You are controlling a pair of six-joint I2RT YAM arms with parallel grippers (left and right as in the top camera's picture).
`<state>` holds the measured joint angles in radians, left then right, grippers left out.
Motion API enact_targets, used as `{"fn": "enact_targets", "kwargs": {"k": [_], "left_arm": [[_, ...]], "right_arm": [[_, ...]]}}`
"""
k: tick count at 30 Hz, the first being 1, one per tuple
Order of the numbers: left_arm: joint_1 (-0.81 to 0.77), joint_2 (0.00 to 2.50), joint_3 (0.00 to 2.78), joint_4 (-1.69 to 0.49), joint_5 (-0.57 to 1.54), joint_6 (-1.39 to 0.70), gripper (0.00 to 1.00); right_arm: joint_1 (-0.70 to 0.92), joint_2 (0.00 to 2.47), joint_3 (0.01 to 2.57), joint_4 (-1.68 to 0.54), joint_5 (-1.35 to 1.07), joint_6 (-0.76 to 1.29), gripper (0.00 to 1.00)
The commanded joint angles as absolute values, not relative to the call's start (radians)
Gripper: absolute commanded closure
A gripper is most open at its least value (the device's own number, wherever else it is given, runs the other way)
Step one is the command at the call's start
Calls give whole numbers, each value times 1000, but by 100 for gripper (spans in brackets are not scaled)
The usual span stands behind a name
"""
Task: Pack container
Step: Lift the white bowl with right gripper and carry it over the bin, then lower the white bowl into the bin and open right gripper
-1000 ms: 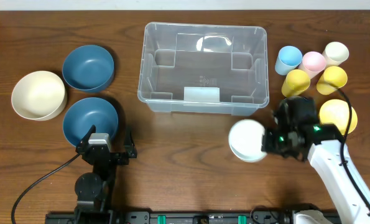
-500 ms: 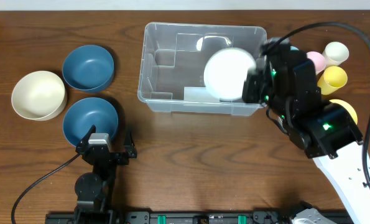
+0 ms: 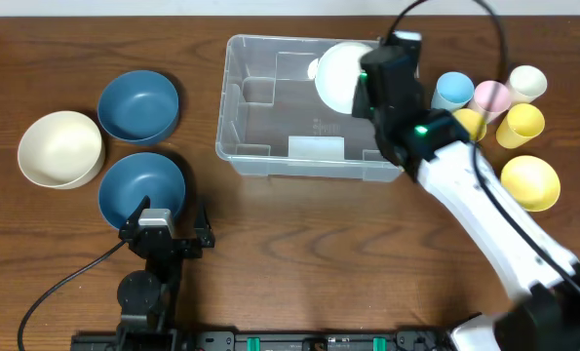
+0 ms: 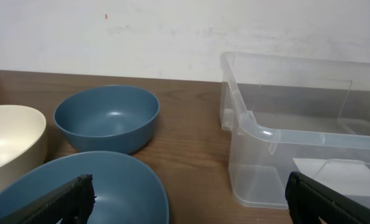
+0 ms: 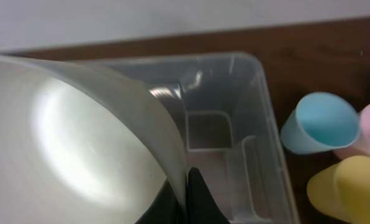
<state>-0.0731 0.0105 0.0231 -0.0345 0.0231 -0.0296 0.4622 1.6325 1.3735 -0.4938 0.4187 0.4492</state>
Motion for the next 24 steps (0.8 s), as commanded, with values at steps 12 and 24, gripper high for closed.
{"fn": "enact_targets", "kwargs": {"k": [12,24], "left_arm": [[-68,5,4,-71,14,-36,2],[-68,5,4,-71,14,-36,2]], "right_arm": [[345,1890,1377,-344,401,436,99],[347,2063,1377,-241,374,433,99]]}}
